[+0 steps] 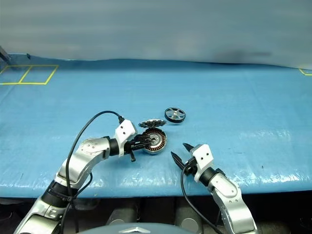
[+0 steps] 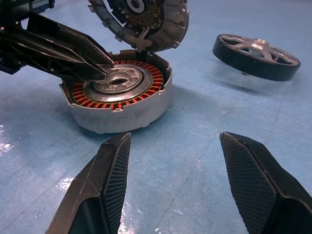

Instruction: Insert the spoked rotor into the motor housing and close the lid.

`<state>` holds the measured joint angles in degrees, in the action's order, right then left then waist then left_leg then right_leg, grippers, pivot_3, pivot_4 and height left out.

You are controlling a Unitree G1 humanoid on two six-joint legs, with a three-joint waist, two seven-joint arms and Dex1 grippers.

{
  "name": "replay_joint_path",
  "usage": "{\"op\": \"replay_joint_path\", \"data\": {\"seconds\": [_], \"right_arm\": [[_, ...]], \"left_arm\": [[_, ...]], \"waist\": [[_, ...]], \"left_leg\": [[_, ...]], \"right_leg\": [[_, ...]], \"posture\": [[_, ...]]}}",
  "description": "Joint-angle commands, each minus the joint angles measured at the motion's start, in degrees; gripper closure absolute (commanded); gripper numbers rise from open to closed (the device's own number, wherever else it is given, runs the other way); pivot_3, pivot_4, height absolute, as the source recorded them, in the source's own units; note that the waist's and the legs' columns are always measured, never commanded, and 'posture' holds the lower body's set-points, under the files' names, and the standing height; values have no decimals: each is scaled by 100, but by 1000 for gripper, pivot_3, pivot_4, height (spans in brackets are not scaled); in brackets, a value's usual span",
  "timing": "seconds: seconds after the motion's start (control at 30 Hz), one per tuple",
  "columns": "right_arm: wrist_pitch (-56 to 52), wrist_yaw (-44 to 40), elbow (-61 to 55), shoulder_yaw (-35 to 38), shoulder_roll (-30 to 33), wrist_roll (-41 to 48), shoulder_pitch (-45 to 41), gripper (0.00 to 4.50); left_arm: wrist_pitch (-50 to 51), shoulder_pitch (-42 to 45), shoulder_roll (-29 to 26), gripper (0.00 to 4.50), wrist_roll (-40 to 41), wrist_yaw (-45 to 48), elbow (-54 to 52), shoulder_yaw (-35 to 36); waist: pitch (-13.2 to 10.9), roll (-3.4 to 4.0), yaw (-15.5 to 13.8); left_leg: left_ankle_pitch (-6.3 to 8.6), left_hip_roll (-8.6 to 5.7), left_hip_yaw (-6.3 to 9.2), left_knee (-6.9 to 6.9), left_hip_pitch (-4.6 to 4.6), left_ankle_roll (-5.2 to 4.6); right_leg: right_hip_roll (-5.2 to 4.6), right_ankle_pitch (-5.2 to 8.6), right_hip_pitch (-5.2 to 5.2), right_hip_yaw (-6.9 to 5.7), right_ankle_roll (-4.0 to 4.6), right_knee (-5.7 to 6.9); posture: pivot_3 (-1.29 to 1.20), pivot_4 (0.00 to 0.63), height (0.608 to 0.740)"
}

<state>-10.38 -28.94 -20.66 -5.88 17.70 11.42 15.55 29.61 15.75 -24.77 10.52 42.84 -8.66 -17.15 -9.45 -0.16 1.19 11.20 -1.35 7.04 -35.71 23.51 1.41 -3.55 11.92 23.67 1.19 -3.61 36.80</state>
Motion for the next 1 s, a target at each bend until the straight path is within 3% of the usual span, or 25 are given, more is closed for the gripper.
{"op": "replay_joint_path", "data": {"seconds": [0.03, 0.23, 0.97, 1.0], "right_arm": [[169, 96, -130, 3, -37, -56, 10, 1428], [188, 180, -175, 3, -49, -82, 69, 1428], [142, 269, -168, 18, -6, -99, 58, 1428], [141, 269, -173, 25, -2, -96, 64, 1428]], "left_arm": [[-255, 227, 100, 3861, -68, 58, 181, -20], [-414, 428, 283, 3861, -167, 115, 495, -85], [-459, 355, 53, 3861, -487, 288, 446, -294], [-458, 354, 48, 3133, -493, 286, 444, -296]], "waist": [[-1, -2, 4], [-1, -2, 8], [-1, -1, 12], [-1, -1, 12]], "left_leg": [[0, 0, 0, 1, 0, 0], [0, 0, 0, 1, 0, 0], [-1, 0, 1, 0, -6, -1], [-1, 0, 1, 0, -6, -1]], "right_leg": [[0, 0, 2, 0, 0, 0], [1, -1, 1, 0, -1, 1], [1, -1, -5, 0, -2, 4], [1, -1, -5, 0, -2, 4]], "posture": [[0, 150, 740], [0, 150, 740], [0, 150, 740], [0, 150, 740]]}}
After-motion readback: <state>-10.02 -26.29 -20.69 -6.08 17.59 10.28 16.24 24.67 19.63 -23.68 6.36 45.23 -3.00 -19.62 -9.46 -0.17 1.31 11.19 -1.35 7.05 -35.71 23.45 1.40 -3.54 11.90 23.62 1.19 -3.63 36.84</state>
